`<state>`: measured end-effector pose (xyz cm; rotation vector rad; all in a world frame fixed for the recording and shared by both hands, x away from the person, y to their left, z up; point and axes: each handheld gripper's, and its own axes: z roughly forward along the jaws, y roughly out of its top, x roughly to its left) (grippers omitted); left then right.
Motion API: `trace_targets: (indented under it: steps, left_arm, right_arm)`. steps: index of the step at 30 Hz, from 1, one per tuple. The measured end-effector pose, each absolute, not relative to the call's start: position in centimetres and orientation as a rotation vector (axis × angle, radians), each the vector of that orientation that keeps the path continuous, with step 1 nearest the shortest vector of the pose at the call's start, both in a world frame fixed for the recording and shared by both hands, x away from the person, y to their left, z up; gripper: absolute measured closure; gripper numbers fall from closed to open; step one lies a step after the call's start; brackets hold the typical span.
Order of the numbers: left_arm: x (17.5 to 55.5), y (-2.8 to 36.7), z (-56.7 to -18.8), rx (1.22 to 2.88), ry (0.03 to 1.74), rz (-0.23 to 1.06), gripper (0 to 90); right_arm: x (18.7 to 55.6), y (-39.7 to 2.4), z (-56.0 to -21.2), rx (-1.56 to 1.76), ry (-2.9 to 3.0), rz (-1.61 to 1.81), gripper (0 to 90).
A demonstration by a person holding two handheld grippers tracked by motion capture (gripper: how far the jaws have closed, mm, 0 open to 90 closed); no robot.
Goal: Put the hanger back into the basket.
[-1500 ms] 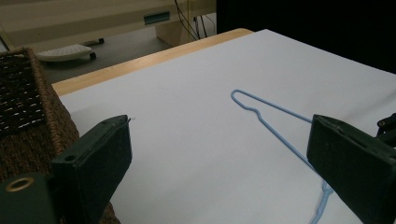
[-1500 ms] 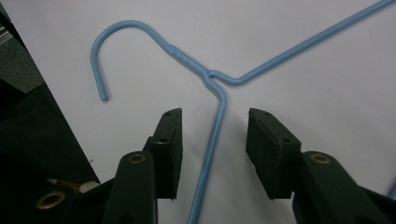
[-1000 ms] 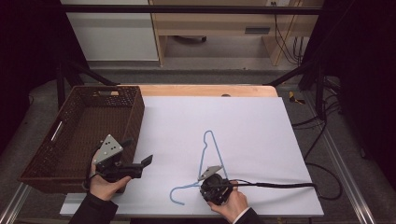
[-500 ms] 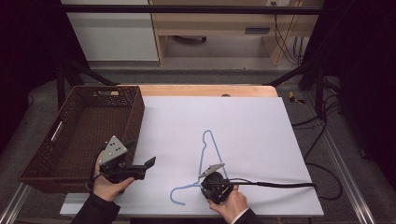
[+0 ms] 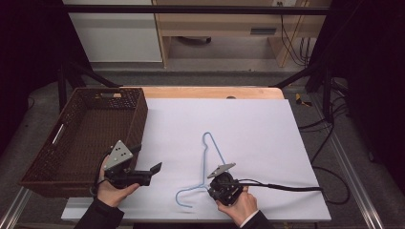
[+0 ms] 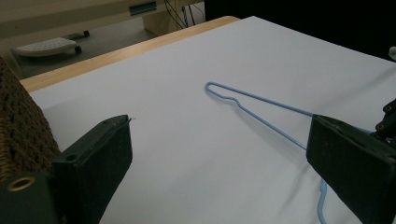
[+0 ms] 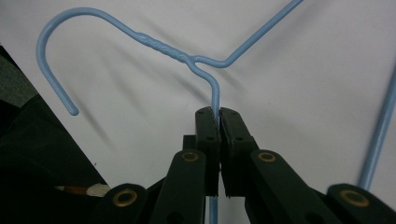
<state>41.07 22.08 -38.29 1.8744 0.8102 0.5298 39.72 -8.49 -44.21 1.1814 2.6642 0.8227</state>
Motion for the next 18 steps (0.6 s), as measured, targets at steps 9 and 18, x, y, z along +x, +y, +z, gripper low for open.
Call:
trace_targets:
  steps: [9, 18]
  left_arm:
    - [41.0, 21.2, -39.3, 1.909, 0.773, 0.479, 6.7]
    - [41.1, 18.6, -41.2, 2.026, 0.705, 0.447, 6.8]
  right_arm:
    - [40.3, -10.7, -42.3, 1.194, 2.639, 0.979, 87.7]
    - [40.9, -12.4, -41.4, 1.164, 2.646, 1.084, 87.8]
